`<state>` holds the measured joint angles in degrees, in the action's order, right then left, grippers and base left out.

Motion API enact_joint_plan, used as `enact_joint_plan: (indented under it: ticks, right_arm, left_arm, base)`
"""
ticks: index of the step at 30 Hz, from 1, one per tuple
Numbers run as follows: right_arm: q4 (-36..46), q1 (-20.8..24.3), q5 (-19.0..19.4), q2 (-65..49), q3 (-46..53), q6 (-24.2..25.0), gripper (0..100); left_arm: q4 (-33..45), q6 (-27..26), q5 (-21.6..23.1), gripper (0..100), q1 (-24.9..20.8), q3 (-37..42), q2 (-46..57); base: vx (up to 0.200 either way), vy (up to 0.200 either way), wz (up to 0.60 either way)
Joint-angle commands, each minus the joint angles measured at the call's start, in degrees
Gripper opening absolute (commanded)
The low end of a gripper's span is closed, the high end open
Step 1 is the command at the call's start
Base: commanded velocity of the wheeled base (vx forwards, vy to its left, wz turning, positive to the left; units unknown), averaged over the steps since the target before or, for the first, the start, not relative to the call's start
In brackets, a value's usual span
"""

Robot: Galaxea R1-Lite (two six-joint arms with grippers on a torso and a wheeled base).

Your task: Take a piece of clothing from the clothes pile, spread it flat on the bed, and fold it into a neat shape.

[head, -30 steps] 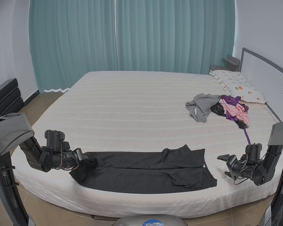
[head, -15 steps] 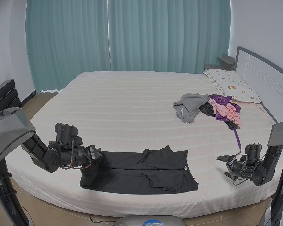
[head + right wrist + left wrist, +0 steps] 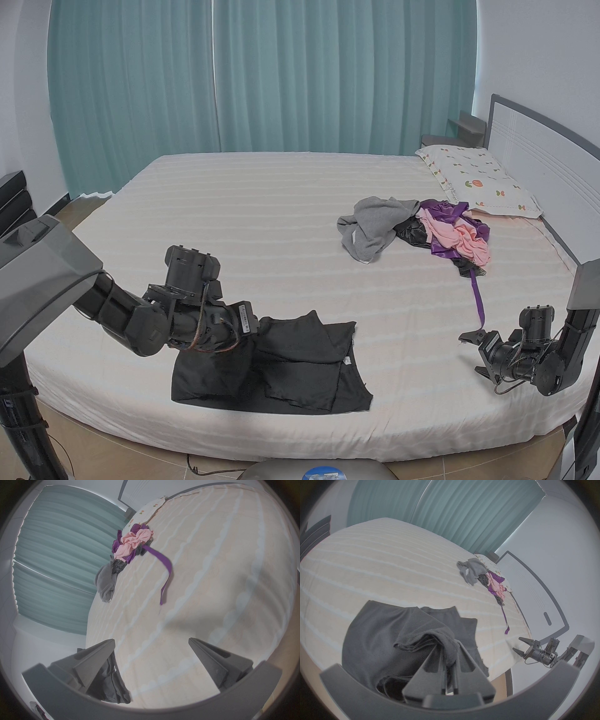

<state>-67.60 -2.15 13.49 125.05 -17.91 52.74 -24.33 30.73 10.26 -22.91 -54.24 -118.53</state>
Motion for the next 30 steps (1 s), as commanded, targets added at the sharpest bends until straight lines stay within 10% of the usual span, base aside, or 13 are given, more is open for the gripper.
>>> enact_joint_plan:
  ticks: [1, 13, 14, 30]
  right_arm:
    - [0.01, 0.04, 0.04, 0.11, -0.02, 0.00, 100]
    - [0.01, 0.48, 0.04, 0.19, -0.02, -0.09, 100]
    - [0.01, 0.48, 0.04, 0.28, -0.02, -0.09, 100]
    - [-0.08, 0.48, -0.05, 0.37, 0.07, -0.35, 100]
  left_arm:
    - [1.31, 2.14, -2.18, 0, -3.55, -4.39, -3.55]
    - [5.44, 3.98, -9.30, 0, -9.61, -13.18, -11.81]
    - [5.61, 5.74, -9.30, 100, -10.40, -14.06, -11.99]
    - [5.17, 16.11, -7.72, 100, -12.25, -14.14, -8.65]
  base:
    - [0.000, 0.000, 0.00]
    - [0.000, 0.000, 0.00]
    - [0.000, 0.000, 0.00]
    - [0.000, 0.000, 0.00]
